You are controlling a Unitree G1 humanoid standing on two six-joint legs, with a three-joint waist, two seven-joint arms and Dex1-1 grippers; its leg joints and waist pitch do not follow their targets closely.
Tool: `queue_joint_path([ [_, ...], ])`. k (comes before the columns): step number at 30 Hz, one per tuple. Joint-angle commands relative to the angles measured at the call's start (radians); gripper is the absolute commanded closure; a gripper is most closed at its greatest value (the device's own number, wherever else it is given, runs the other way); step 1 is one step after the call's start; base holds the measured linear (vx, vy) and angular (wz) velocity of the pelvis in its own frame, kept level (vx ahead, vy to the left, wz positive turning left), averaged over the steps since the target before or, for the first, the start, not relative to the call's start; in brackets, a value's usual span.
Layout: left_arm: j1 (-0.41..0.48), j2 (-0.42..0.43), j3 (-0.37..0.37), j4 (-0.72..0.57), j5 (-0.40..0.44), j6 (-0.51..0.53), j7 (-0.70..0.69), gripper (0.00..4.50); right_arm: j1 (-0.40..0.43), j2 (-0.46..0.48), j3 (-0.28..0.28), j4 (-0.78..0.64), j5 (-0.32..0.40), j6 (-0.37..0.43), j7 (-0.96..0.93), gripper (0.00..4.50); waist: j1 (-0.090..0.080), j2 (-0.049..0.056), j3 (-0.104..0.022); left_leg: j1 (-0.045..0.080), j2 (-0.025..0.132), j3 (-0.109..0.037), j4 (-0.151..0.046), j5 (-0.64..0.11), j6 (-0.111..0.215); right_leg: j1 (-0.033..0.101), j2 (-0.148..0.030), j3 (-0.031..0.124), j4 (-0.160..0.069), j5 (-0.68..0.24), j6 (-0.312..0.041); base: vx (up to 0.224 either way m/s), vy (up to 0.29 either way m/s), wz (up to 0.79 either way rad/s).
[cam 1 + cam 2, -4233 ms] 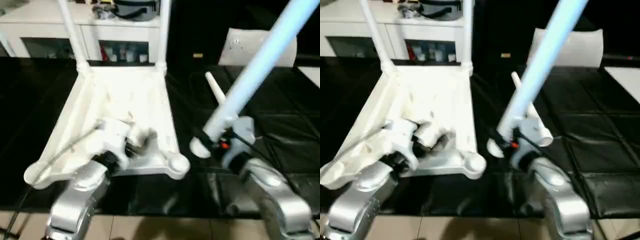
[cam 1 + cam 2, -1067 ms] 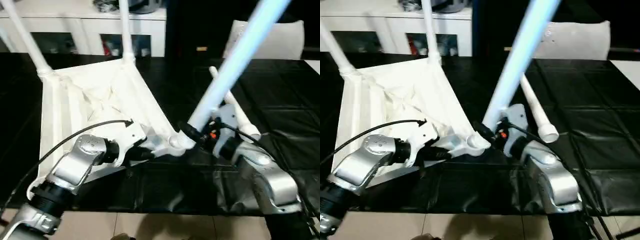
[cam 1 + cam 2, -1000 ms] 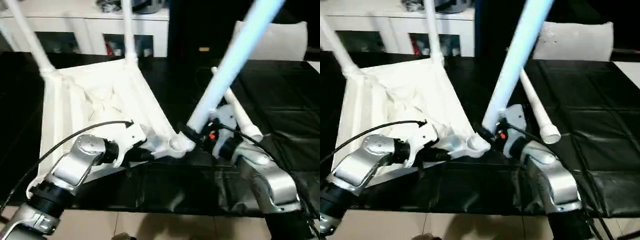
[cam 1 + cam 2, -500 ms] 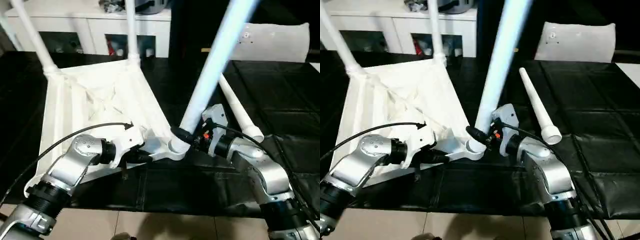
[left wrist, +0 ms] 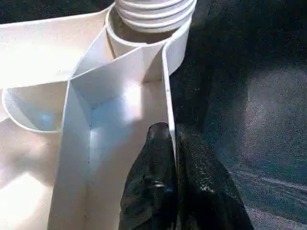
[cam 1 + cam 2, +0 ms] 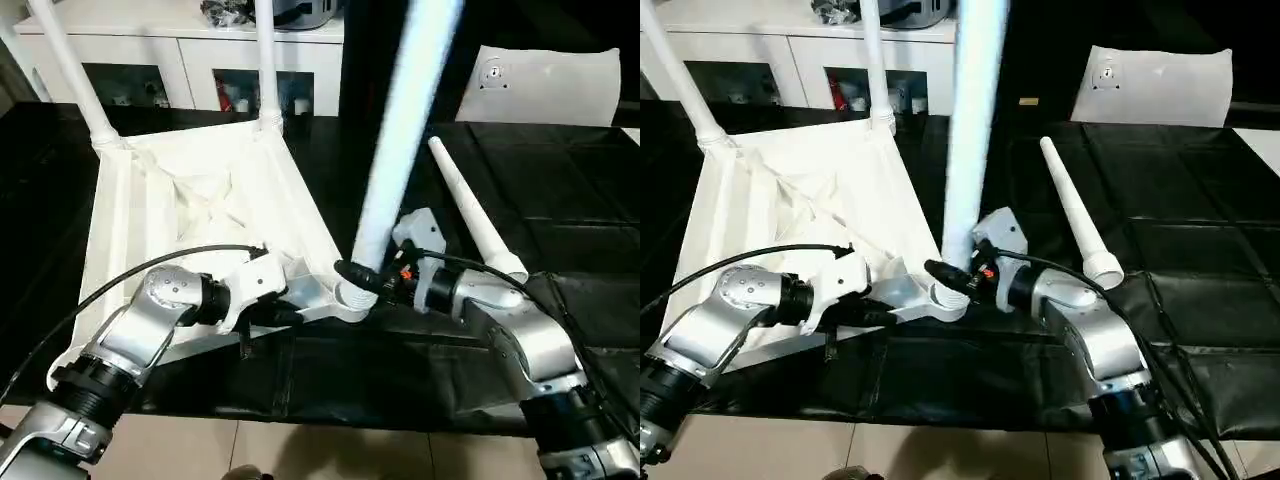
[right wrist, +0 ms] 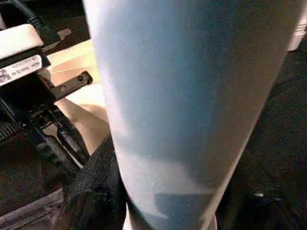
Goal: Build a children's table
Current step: Insert table leg to table base
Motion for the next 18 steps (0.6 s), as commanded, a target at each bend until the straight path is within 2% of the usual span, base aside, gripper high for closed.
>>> queue_joint_path([
  [1, -0.021, 0.001, -0.035, -0.015, 0.005, -0.037, -0.065, 4.5, -0.007, 0.002, 0.035, 0.052, -0.01, 0.015, 0.019, 2.59, 0.003, 0.004, -0.059, 0.01, 0.06, -0.024, -0.069, -0.162, 0.016, 0.045, -0.109, 0.064, -0.081, -0.165, -0.183, 0.0, 0.0, 0.0],
  [3, -0.021, 0.003, -0.037, -0.017, 0.005, -0.04, -0.07, 4.5, -0.014, 0.002, 0.038, 0.063, -0.015, 0.013, 0.027, 2.59, 0.004, 0.004, -0.059, 0.011, 0.06, -0.023, -0.068, -0.16, 0.016, 0.045, -0.109, 0.065, -0.082, -0.165, -0.184, 0.0, 0.0, 0.0],
  [8, -0.019, 0.011, -0.044, -0.023, 0.013, -0.041, -0.08, 4.5, -0.026, 0.0, 0.054, 0.088, -0.026, 0.016, 0.05, 2.59, 0.018, 0.004, -0.058, 0.013, 0.062, -0.021, -0.069, -0.167, 0.012, 0.041, -0.108, 0.065, -0.082, -0.177, -0.178, 0.0, 0.0, 0.0],
  [10, -0.016, 0.013, -0.046, -0.027, 0.016, -0.044, -0.087, 4.5, -0.032, 0.0, 0.059, 0.103, -0.032, 0.01, 0.054, 2.59, 0.019, -0.003, -0.059, 0.013, 0.063, -0.022, -0.071, -0.165, 0.01, 0.043, -0.109, 0.065, -0.081, -0.176, -0.175, 0.0, 0.0, 0.0],
  [12, -0.014, 0.013, -0.046, -0.032, 0.016, -0.047, -0.092, 4.5, -0.038, 0.0, 0.061, 0.117, -0.036, 0.004, 0.058, 2.59, 0.02, 0.001, -0.06, 0.014, 0.063, -0.022, -0.07, -0.165, 0.009, 0.042, -0.111, 0.065, -0.081, -0.178, -0.174, 0.0, 0.0, 0.0],
  [17, -0.019, 0.009, -0.037, -0.02, 0.025, -0.055, -0.073, 4.5, -0.039, 0.006, 0.049, 0.134, -0.025, 0.01, 0.064, 2.59, 0.019, 0.0, -0.058, 0.014, 0.063, -0.022, -0.071, -0.176, 0.006, 0.042, -0.11, 0.066, -0.084, -0.193, -0.17, 0.0, 0.0, 0.0],
  [18, -0.019, 0.009, -0.036, -0.016, 0.028, -0.06, -0.069, 4.5, -0.037, 0.009, 0.044, 0.135, -0.021, 0.012, 0.062, 2.59, 0.02, 0.002, -0.059, 0.014, 0.063, -0.023, -0.071, -0.175, 0.005, 0.042, -0.11, 0.065, -0.083, -0.191, -0.17, 0.0, 0.0, 0.0],
])
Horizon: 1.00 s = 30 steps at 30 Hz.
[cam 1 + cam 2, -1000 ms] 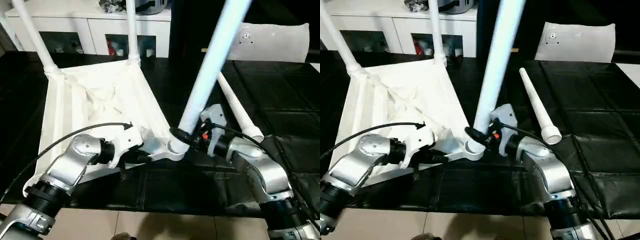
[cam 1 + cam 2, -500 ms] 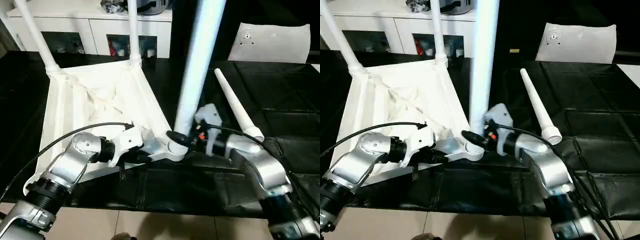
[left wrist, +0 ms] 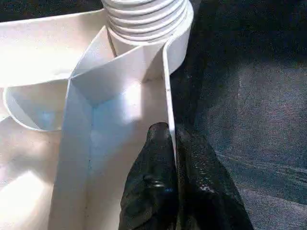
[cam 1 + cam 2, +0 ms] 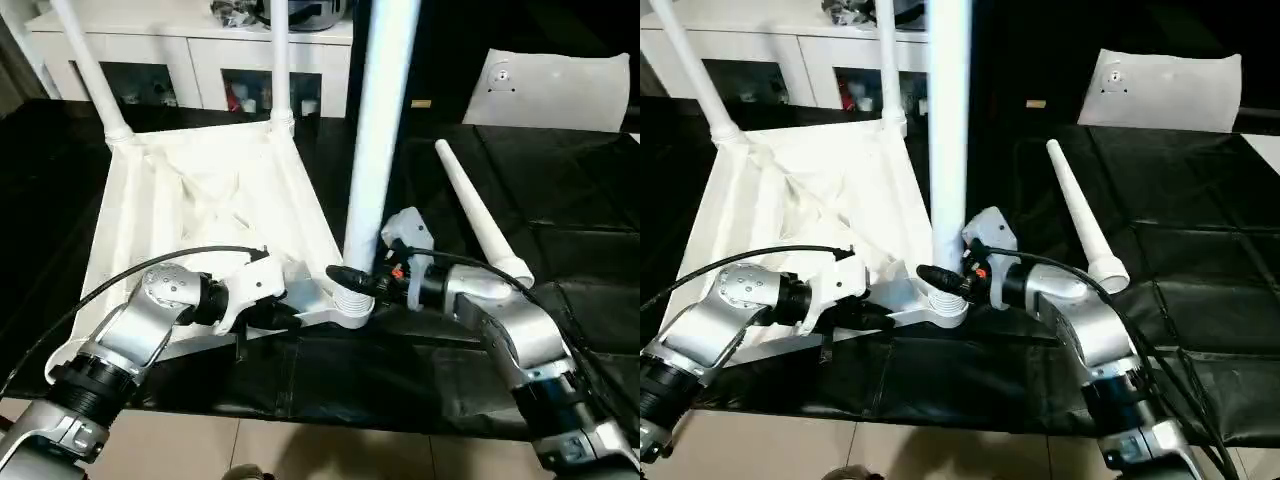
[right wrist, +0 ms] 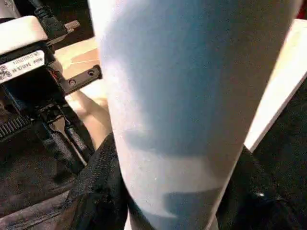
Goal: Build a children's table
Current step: Insert table leg to table base
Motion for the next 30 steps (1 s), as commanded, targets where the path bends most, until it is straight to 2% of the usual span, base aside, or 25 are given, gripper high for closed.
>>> queue_joint_path([
  [1, -0.015, -0.004, -0.027, -0.017, 0.014, -0.042, -0.035, 4.5, 0.021, 0.008, 0.015, 0.044, -0.007, 0.03, -0.001, 2.59, -0.001, 0.005, -0.057, 0.012, 0.064, -0.024, -0.072, -0.175, 0.006, 0.042, -0.11, 0.065, -0.083, -0.184, -0.17, 0.0, 0.0, 0.0],
  [2, -0.015, -0.007, -0.022, -0.013, 0.012, -0.042, -0.029, 4.5, 0.025, 0.012, 0.005, 0.044, -0.001, 0.03, -0.006, 2.59, -0.001, 0.008, -0.057, 0.013, 0.063, -0.024, -0.072, -0.176, 0.005, 0.041, -0.11, 0.065, -0.082, -0.182, -0.171, 0.0, 0.0, 0.0],
  [4, -0.018, -0.023, 0.001, 0.004, 0.006, -0.047, 0.004, 4.5, 0.048, 0.03, -0.04, 0.05, 0.031, 0.035, -0.031, 2.59, 0.0, 0.008, -0.056, 0.013, 0.063, -0.023, -0.071, -0.18, 0.005, 0.041, -0.11, 0.066, -0.085, -0.182, -0.171, 0.0, 0.0, 0.0],
  [6, -0.019, -0.028, 0.008, 0.009, 0.004, -0.047, 0.015, 4.5, 0.055, 0.035, -0.054, 0.053, 0.042, 0.036, -0.038, 2.59, 0.003, 0.006, -0.056, 0.015, 0.063, -0.023, -0.072, -0.194, 0.003, 0.039, -0.112, 0.065, -0.087, -0.204, -0.171, 0.0, 0.0, 0.0],
  [7, -0.019, -0.04, 0.026, 0.016, -0.005, -0.045, 0.037, 4.5, 0.085, 0.049, -0.085, 0.056, 0.062, 0.028, -0.059, 2.59, 0.004, 0.016, -0.055, 0.016, 0.063, -0.024, -0.073, -0.205, -0.002, 0.039, -0.112, 0.065, -0.089, -0.221, -0.169, 0.0, 0.0, 0.0],
  [9, -0.018, -0.043, 0.033, 0.016, -0.01, -0.041, 0.042, 4.5, 0.099, 0.056, -0.097, 0.057, 0.068, 0.022, -0.068, 2.59, 0.004, 0.012, -0.053, 0.02, 0.064, -0.023, -0.073, -0.226, -0.005, 0.034, -0.113, 0.066, -0.095, -0.247, -0.165, 0.0, 0.0, 0.0],
  [11, -0.016, -0.047, 0.042, 0.014, -0.017, -0.038, 0.045, 4.5, 0.131, 0.07, -0.117, 0.053, 0.078, 0.007, -0.087, 2.59, 0.006, 0.013, -0.054, 0.016, 0.065, -0.026, -0.078, -0.237, -0.01, 0.038, -0.114, 0.064, -0.096, -0.269, -0.157, 0.0, 0.0, 0.0],
  [12, -0.015, -0.048, 0.044, 0.014, -0.017, -0.038, 0.044, 4.5, 0.143, 0.075, -0.123, 0.05, 0.081, 0.001, -0.092, 2.59, 0.007, 0.013, -0.053, 0.019, 0.066, -0.026, -0.078, -0.248, -0.012, 0.034, -0.115, 0.065, -0.097, -0.281, -0.152, 0.0, 0.0, 0.0],
  [13, -0.016, -0.049, 0.044, 0.015, -0.015, -0.04, 0.045, 4.5, 0.172, 0.083, -0.128, 0.043, 0.082, -0.017, -0.097, 2.59, 0.007, 0.013, -0.053, 0.019, 0.066, -0.026, -0.078, -0.248, -0.012, 0.034, -0.115, 0.065, -0.097, -0.281, -0.152, 0.0, 0.0, 0.0],
  [14, -0.016, -0.049, 0.044, 0.015, -0.015, -0.04, 0.045, 4.5, 0.172, 0.083, -0.128, 0.043, 0.082, -0.017, -0.097, 2.6, 0.009, 0.019, -0.054, 0.019, 0.067, -0.027, -0.079, -0.251, -0.014, 0.033, -0.115, 0.065, -0.098, -0.272, -0.151, 0.0, 0.0, 0.0],
  [15, -0.019, -0.05, 0.043, 0.019, -0.011, -0.044, 0.044, 4.5, 0.219, 0.092, -0.131, 0.026, 0.078, -0.046, -0.102, 2.6, 0.009, 0.014, -0.055, 0.015, 0.066, -0.028, -0.08, -0.242, -0.012, 0.037, -0.114, 0.064, -0.094, -0.252, -0.153, 0.0, 0.0, 0.0],
  [17, -0.02, -0.048, 0.042, 0.022, -0.008, -0.047, 0.043, 4.5, 0.236, 0.092, -0.125, 0.017, 0.069, -0.058, -0.105, 2.6, 0.012, 0.023, -0.056, 0.015, 0.067, -0.028, -0.079, -0.237, -0.01, 0.035, -0.115, 0.065, -0.093, -0.23, -0.157, 0.0, 0.0, 0.0],
  [19, -0.023, -0.045, 0.04, 0.026, -0.004, -0.052, 0.037, 4.5, 0.251, 0.076, -0.1, 0.006, 0.04, -0.08, -0.101, 2.6, 0.014, 0.023, -0.059, 0.013, 0.066, -0.028, -0.079, -0.219, -0.005, 0.038, -0.112, 0.064, -0.087, -0.177, -0.167, 0.0, 0.0, 0.0],
  [20, -0.03, -0.038, 0.033, 0.034, 0.007, -0.062, 0.027, 4.5, 0.262, 0.031, -0.04, 0.001, -0.029, -0.127, -0.086, 2.6, 0.015, 0.025, -0.059, 0.013, 0.065, -0.028, -0.078, -0.217, -0.005, 0.039, -0.113, 0.063, -0.087, -0.172, -0.167, 0.0, 0.0, 0.0],
  [23, -0.035, -0.032, 0.025, 0.04, 0.018, -0.074, 0.017, 4.5, 0.26, 0.001, -0.002, 0.004, -0.068, -0.153, -0.067, 2.61, 0.013, 0.025, -0.052, 0.013, 0.063, -0.026, -0.079, -0.24, -0.005, 0.039, -0.114, 0.065, -0.094, -0.221, -0.153, 0.0, 0.0, 0.0],
  [25, -0.039, -0.026, 0.016, 0.042, 0.026, -0.084, 0.005, 4.5, 0.254, -0.001, 0.001, 0.007, -0.069, -0.154, -0.056, 2.61, 0.012, 0.026, -0.045, 0.017, 0.062, -0.028, -0.082, -0.274, -0.002, 0.033, -0.113, 0.065, -0.104, -0.305, -0.138, 0.0, 0.0, 0.0],
  [27, -0.042, -0.022, 0.006, 0.044, 0.035, -0.096, -0.007, 4.5, 0.248, -0.007, 0.011, 0.011, -0.072, -0.158, -0.037, 2.61, 0.011, 0.024, -0.046, 0.016, 0.066, -0.029, -0.084, -0.279, -0.001, 0.033, -0.114, 0.067, -0.103, -0.308, -0.138, 0.0, 0.0, 0.0],
  [28, -0.047, -0.017, -0.012, 0.046, 0.046, -0.111, -0.028, 4.5, 0.239, -0.02, 0.034, 0.017, -0.078, -0.164, 0.001, 2.61, 0.009, 0.025, -0.035, 0.015, 0.065, -0.031, -0.087, -0.29, 0.002, 0.029, -0.111, 0.067, -0.104, -0.315, -0.137, 0.0, 0.0, 0.0],
  [30, -0.052, -0.016, -0.023, 0.051, 0.054, -0.122, -0.04, 4.5, 0.233, -0.024, 0.045, 0.021, -0.076, -0.165, 0.026, 2.61, 0.007, 0.025, -0.038, 0.016, 0.066, -0.03, -0.087, -0.288, 0.006, 0.031, -0.111, 0.067, -0.103, -0.298, -0.14, 0.0, 0.0, 0.0],
])
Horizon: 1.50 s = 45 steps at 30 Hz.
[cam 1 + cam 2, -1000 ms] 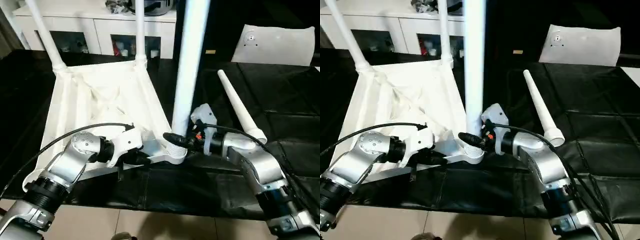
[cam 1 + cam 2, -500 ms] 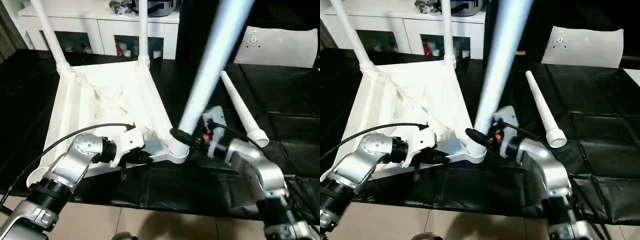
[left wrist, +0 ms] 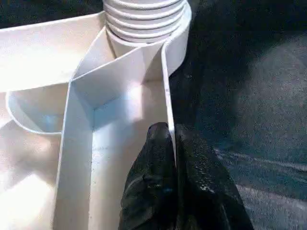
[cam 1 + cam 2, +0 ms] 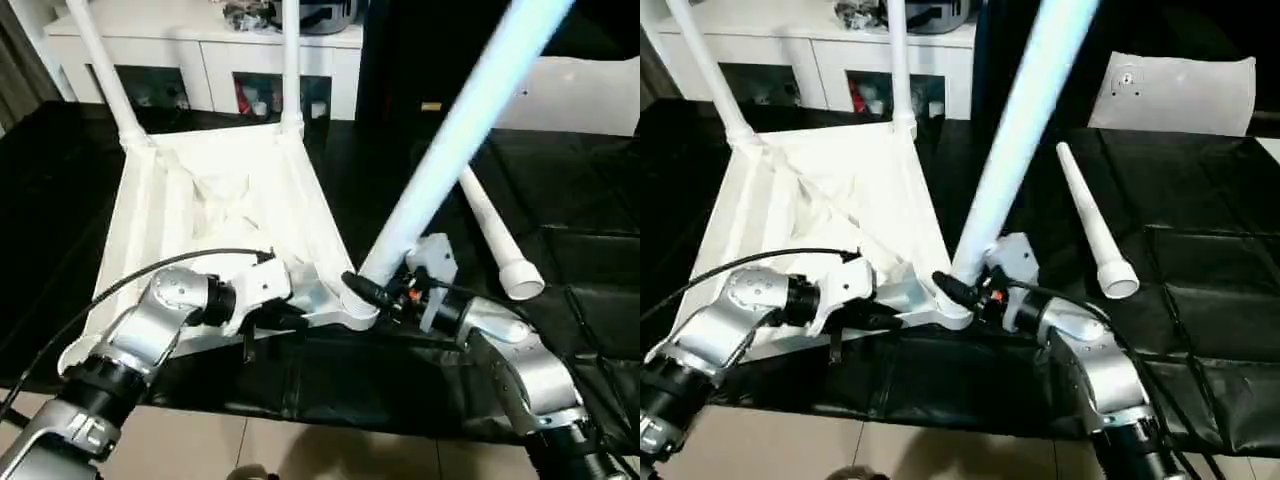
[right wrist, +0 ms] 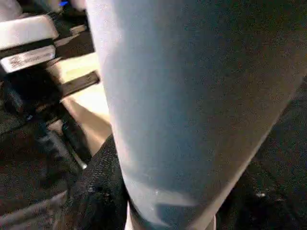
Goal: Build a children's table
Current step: Insert table leg to table base
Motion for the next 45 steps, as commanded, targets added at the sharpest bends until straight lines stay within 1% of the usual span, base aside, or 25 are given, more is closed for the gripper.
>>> queue_joint_path([
  [1, -0.045, 0.015, -0.031, 0.004, 0.039, -0.063, -0.049, 4.5, 0.043, -0.024, 0.097, 0.087, -0.026, 0.057, 0.095, 2.61, -0.008, 0.007, -0.03, 0.016, 0.066, -0.031, -0.086, -0.285, 0.016, 0.026, -0.11, 0.069, -0.101, -0.289, -0.145, 0.0, 0.0, 0.0],
  [4, -0.06, 0.014, -0.052, 0.019, 0.045, -0.096, -0.089, 4.5, 0.04, -0.031, 0.121, 0.084, 0.001, 0.07, 0.152, 2.61, -0.007, 0.009, -0.029, 0.019, 0.069, -0.03, -0.088, -0.27, 0.025, 0.027, -0.11, 0.067, -0.101, -0.263, -0.15, 0.0, 0.0, 0.0],
  [6, -0.082, 0.013, -0.078, 0.037, 0.05, -0.127, -0.142, 4.5, 0.042, -0.043, 0.157, 0.076, 0.014, 0.09, 0.225, 2.61, -0.009, 0.001, -0.016, 0.016, 0.068, -0.03, -0.094, -0.275, 0.034, 0.026, -0.108, 0.067, -0.103, -0.264, -0.149, 0.0, 0.0, 0.0],
  [9, -0.113, 0.011, -0.098, 0.073, 0.068, -0.15, -0.165, 4.5, 0.044, -0.058, 0.199, 0.073, 0.007, 0.097, 0.287, 2.61, -0.008, 0.004, -0.014, 0.019, 0.072, -0.03, -0.096, -0.264, 0.042, 0.026, -0.112, 0.068, -0.102, -0.235, -0.159, 0.0, 0.0, 0.0],
  [10, -0.123, 0.009, -0.101, 0.089, 0.072, -0.155, -0.168, 4.5, 0.044, -0.062, 0.213, 0.071, 0.003, 0.097, 0.303, 2.61, -0.01, 0.001, -0.009, 0.019, 0.071, -0.03, -0.098, -0.277, 0.04, 0.027, -0.112, 0.068, -0.103, -0.249, -0.162, 0.0, 0.0, 0.0],
  [11, -0.126, 0.008, -0.101, 0.095, 0.073, -0.157, -0.168, 4.5, 0.044, -0.064, 0.217, 0.069, 0.002, 0.098, 0.307, 2.61, -0.009, 0.0, -0.004, 0.024, 0.07, -0.029, -0.101, -0.302, 0.033, 0.026, -0.115, 0.068, -0.11, -0.302, -0.153, 0.0, 0.0, 0.0],
  [13, -0.148, 0.008, -0.108, 0.134, 0.095, -0.179, -0.165, 4.5, 0.044, -0.068, 0.236, 0.063, -0.008, 0.097, 0.321, 2.61, -0.008, -0.004, -0.003, 0.028, 0.069, -0.029, -0.103, -0.309, 0.029, 0.029, -0.118, 0.071, -0.114, -0.338, -0.144, 0.0, 0.0, 0.0],
  [14, -0.159, 0.008, -0.11, 0.154, 0.105, -0.187, -0.162, 4.5, 0.043, -0.068, 0.243, 0.062, -0.011, 0.098, 0.327, 2.61, -0.007, -0.002, -0.006, 0.024, 0.071, -0.031, -0.105, -0.276, 0.031, 0.034, -0.121, 0.072, -0.11, -0.299, -0.15, 0.0, 0.0, 0.0],
  [16, -0.174, 0.009, -0.108, 0.185, 0.12, -0.196, -0.152, 4.5, 0.035, -0.059, 0.249, 0.074, -0.021, 0.089, 0.327, 2.61, -0.007, -0.004, -0.009, 0.025, 0.07, -0.029, -0.103, -0.247, 0.042, 0.035, -0.118, 0.07, -0.106, -0.242, -0.158, 0.0, 0.0, 0.0],
  [18, -0.18, 0.009, -0.104, 0.197, 0.122, -0.191, -0.15, 4.5, 0.028, -0.051, 0.248, 0.085, -0.026, 0.086, 0.325, 2.61, -0.011, -0.006, -0.005, 0.021, 0.069, -0.028, -0.105, -0.24, 0.048, 0.036, -0.118, 0.067, -0.104, -0.231, -0.165, 0.0, 0.0, 0.0],
  [23, -0.171, 0.009, -0.078, 0.201, 0.111, -0.17, -0.147, 4.5, 0.012, -0.032, 0.239, 0.103, -0.033, 0.076, 0.303, 2.61, -0.016, -0.006, 0.005, 0.025, 0.072, -0.032, -0.111, -0.29, 0.039, 0.029, -0.125, 0.07, -0.121, -0.405, -0.144, 0.0, 0.0, 0.0],
  [27, -0.146, 0.016, -0.053, 0.195, 0.099, -0.154, -0.135, 4.5, 0.013, -0.02, 0.225, 0.109, -0.04, 0.066, 0.287, 2.61, -0.018, -0.007, 0.015, 0.033, 0.072, -0.037, -0.119, -0.365, 0.02, 0.02, -0.131, 0.076, -0.137, -0.551, -0.109, 0.0, 0.0, 0.0],
  [28, -0.137, 0.021, -0.045, 0.184, 0.093, -0.143, -0.13, 4.5, 0.015, -0.017, 0.219, 0.109, -0.042, 0.062, 0.278, 2.61, -0.019, -0.009, 0.019, 0.042, 0.071, -0.039, -0.12, -0.401, 0.014, 0.015, -0.132, 0.077, -0.144, -0.605, -0.097, 0.0, 0.0, 0.0],
  [30, -0.127, 0.025, -0.036, 0.174, 0.088, -0.13, -0.122, 4.5, 0.017, -0.012, 0.212, 0.11, -0.043, 0.057, 0.267, 2.61, -0.019, -0.008, 0.018, 0.043, 0.073, -0.042, -0.125, -0.404, 0.011, 0.014, -0.133, 0.079, -0.144, -0.61, -0.093, 0.0, 0.0, 0.0],
  [33, -0.079, 0.041, 0.017, 0.109, 0.062, -0.054, -0.075, 4.5, 0.027, 0.02, 0.168, 0.12, -0.055, 0.027, 0.188, 2.61, -0.023, -0.005, 0.013, 0.034, 0.077, -0.041, -0.132, -0.365, 0.011, 0.019, -0.129, 0.079, -0.133, -0.508, -0.118, 0.0, 0.0, 0.0],
  [34, -0.065, 0.044, 0.032, 0.089, 0.057, -0.032, -0.058, 4.5, 0.028, 0.032, 0.155, 0.127, -0.061, 0.017, 0.158, 2.61, -0.028, -0.006, 0.018, 0.03, 0.075, -0.04, -0.133, -0.369, 0.013, 0.019, -0.129, 0.078, -0.135, -0.514, -0.12, 0.0, 0.0, 0.0],
  [35, -0.031, 0.052, 0.056, 0.035, 0.049, 0.014, -0.035, 4.5, 0.029, 0.05, 0.132, 0.137, -0.069, 0.001, 0.109, 2.61, -0.031, -0.004, 0.018, 0.033, 0.075, -0.041, -0.132, -0.381, 0.007, 0.016, -0.132, 0.079, -0.136, -0.541, -0.122, 0.0, 0.0, 0.0],
  [36, 0.008, 0.057, 0.083, -0.026, 0.042, 0.072, -0.008, 4.5, 0.031, 0.066, 0.111, 0.145, -0.07, -0.007, 0.069, 2.61, -0.035, -0.007, 0.018, 0.03, 0.074, -0.042, -0.132, -0.381, 0.006, 0.018, -0.131, 0.078, -0.134, -0.548, -0.122, 0.0, 0.0, 0.0],
  [37, 0.046, 0.058, 0.105, -0.086, 0.031, 0.126, 0.011, 4.5, 0.032, 0.078, 0.097, 0.149, -0.072, -0.013, 0.039, 2.61, -0.04, -0.006, 0.018, 0.026, 0.076, -0.043, -0.134, -0.377, 0.002, 0.02, -0.133, 0.079, -0.13, -0.542, -0.125, 0.0, 0.0, 0.0],
  [39, 0.141, 0.041, 0.154, -0.242, 0.02, 0.265, 0.07, 4.5, 0.02, 0.111, 0.065, 0.175, -0.094, -0.023, -0.057, 2.61, -0.058, -0.001, 0.019, 0.008, 0.073, -0.047, -0.138, -0.348, 0.007, 0.026, -0.129, 0.073, -0.128, -0.526, -0.131, 0.0, 0.0, 0.0],
  [40, 0.16, 0.034, 0.162, -0.276, 0.019, 0.295, 0.083, 4.5, 0.015, 0.118, 0.058, 0.183, -0.096, -0.024, -0.075, 2.61, -0.068, -0.003, 0.019, 0.01, 0.073, -0.046, -0.138, -0.352, 0.007, 0.022, -0.124, 0.072, -0.126, -0.523, -0.134, 0.0, 0.0, 0.0],
  [41, 0.176, 0.021, 0.168, -0.306, 0.017, 0.327, 0.098, 4.5, 0.008, 0.126, 0.05, 0.191, -0.097, -0.027, -0.093, 2.61, -0.077, -0.003, 0.021, 0.006, 0.069, -0.046, -0.138, -0.356, 0.01, 0.025, -0.123, 0.07, -0.129, -0.527, -0.133, 0.0, 0.0, 0.0],
  [43, 0.209, -0.024, 0.178, -0.367, 0.018, 0.393, 0.145, 4.5, -0.015, 0.152, 0.024, 0.215, -0.097, -0.026, -0.151, 2.61, -0.081, -0.002, 0.022, 0.009, 0.067, -0.046, -0.136, -0.362, 0.012, 0.02, -0.121, 0.071, -0.132, -0.529, -0.133, 0.0, 0.0, 0.0],
  [44, 0.228, -0.075, 0.183, -0.407, 0.017, 0.447, 0.189, 4.5, -0.038, 0.173, 0.004, 0.238, -0.092, -0.025, -0.195, 2.61, -0.085, -0.012, 0.016, 0.016, 0.069, -0.039, -0.13, -0.346, 0.021, 0.016, -0.122, 0.078, -0.134, -0.502, -0.145, 0.0, 0.0, 0.0],
  [45, 0.229, -0.092, 0.184, -0.414, 0.017, 0.459, 0.205, 4.5, -0.045, 0.178, -0.002, 0.246, -0.091, -0.026, -0.207, 2.61, -0.086, -0.008, 0.018, 0.015, 0.067, -0.038, -0.129, -0.335, 0.025, 0.015, -0.121, 0.078, -0.135, -0.49, -0.153, 0.0, 0.0, 0.0],
])
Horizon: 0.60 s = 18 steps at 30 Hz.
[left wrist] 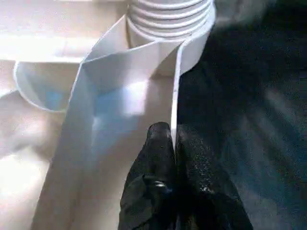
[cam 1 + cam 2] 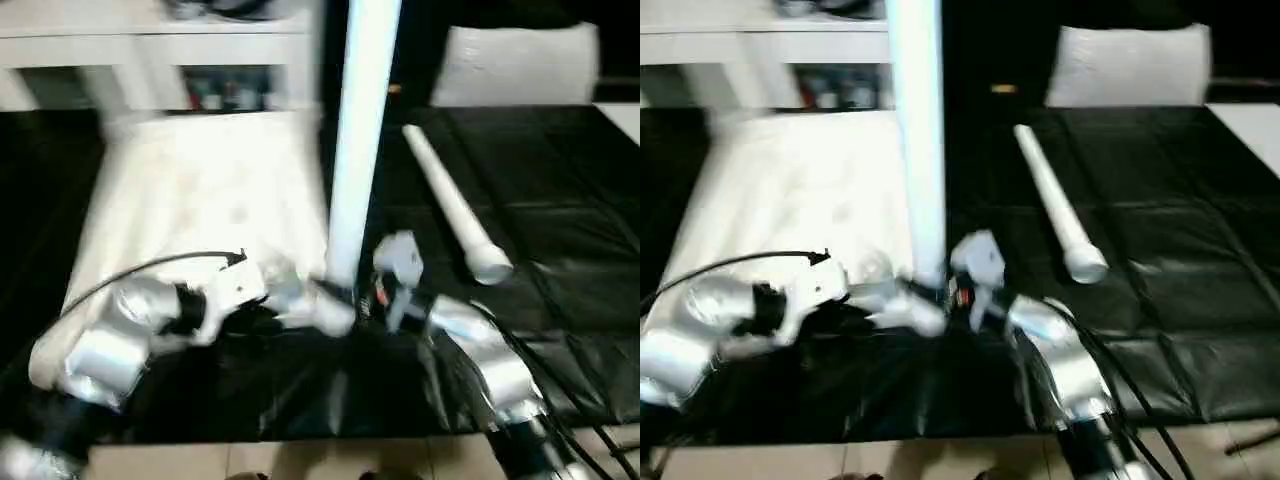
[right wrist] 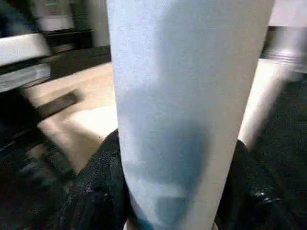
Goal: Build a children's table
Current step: Insert table leg to table base
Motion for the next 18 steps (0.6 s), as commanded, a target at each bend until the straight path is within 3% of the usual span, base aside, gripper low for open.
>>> queue_joint_path([
  [1, 0.01, -0.072, -0.018, -0.039, -0.028, 0.077, 0.079, 4.5, 0.01, 0.011, -0.005, 0.146, -0.048, 0.062, -0.082, 2.61, 0.009, -0.004, -0.017, -0.003, 0.078, -0.039, -0.073, -0.318, 0.034, 0.008, -0.107, 0.077, -0.108, -0.445, -0.161, 0.0, 0.0, 0.0],
  [3, 0.005, -0.099, -0.031, -0.042, -0.029, 0.09, 0.098, 4.5, -0.003, 0.02, -0.011, 0.163, -0.046, 0.066, -0.094, 2.61, 0.012, 0.0, -0.02, -0.011, 0.079, -0.038, -0.073, -0.275, 0.041, 0.014, -0.105, 0.075, -0.101, -0.369, -0.177, 0.0, 0.0, 0.0],
  [4, -0.014, -0.14, -0.047, -0.038, -0.023, 0.108, 0.129, 4.5, -0.019, 0.027, -0.01, 0.184, -0.056, 0.059, -0.117, 2.61, 0.01, -0.014, -0.025, -0.013, 0.081, -0.034, -0.071, -0.249, 0.05, 0.018, -0.102, 0.073, -0.098, -0.314, -0.181, 0.0, 0.0, 0.0],
  [6, -0.032, -0.166, -0.056, -0.032, -0.017, 0.125, 0.151, 4.5, -0.028, 0.032, -0.01, 0.195, -0.059, 0.055, -0.127, 2.61, 0.016, -0.008, -0.023, -0.008, 0.08, -0.033, -0.07, -0.249, 0.051, 0.014, -0.102, 0.072, -0.097, -0.308, -0.185, 0.0, 0.0, 0.0],
  [8, -0.052, -0.178, -0.061, -0.015, -0.003, 0.13, 0.17, 4.5, -0.028, 0.038, -0.008, 0.192, -0.056, 0.058, -0.123, 2.61, 0.026, -0.015, -0.025, -0.01, 0.077, -0.029, -0.065, -0.216, 0.064, 0.019, -0.103, 0.073, -0.094, -0.261, -0.186, 0.0, 0.0, 0.0],
  [10, -0.068, -0.182, -0.062, 0.0, 0.012, 0.14, 0.184, 4.5, -0.026, 0.042, -0.002, 0.187, -0.055, 0.066, -0.115, 2.61, 0.028, -0.015, -0.025, -0.01, 0.077, -0.029, -0.065, -0.214, 0.067, 0.02, -0.102, 0.072, -0.094, -0.266, -0.182, 0.0, 0.0, 0.0],
  [14, -0.103, -0.163, -0.071, 0.046, 0.034, 0.13, 0.192, 4.5, -0.019, 0.041, 0.019, 0.2, -0.074, 0.074, -0.114, 2.61, 0.029, -0.015, -0.023, -0.007, 0.077, -0.032, -0.067, -0.255, 0.052, 0.016, -0.105, 0.071, -0.103, -0.366, -0.156, 0.0, 0.0, 0.0],
  [16, -0.115, -0.156, -0.07, 0.059, 0.031, 0.119, 0.196, 4.5, -0.022, 0.045, 0.01, 0.212, -0.067, 0.081, -0.116, 2.05, 0.031, -0.01, -0.024, -0.004, 0.078, -0.036, -0.068, -0.28, 0.039, 0.015, -0.108, 0.071, -0.106, -0.408, -0.146, 0.0, 0.0, 0.0],
  [18, -0.127, -0.14, -0.073, 0.074, 0.03, 0.098, 0.185, 4.5, -0.027, 0.048, 0.001, 0.223, -0.062, 0.086, -0.119, 1.91, 0.03, -0.009, -0.024, -0.005, 0.077, -0.036, -0.068, -0.286, 0.037, 0.015, -0.106, 0.071, -0.107, -0.406, -0.142, 0.0, 0.0, 0.0],
])
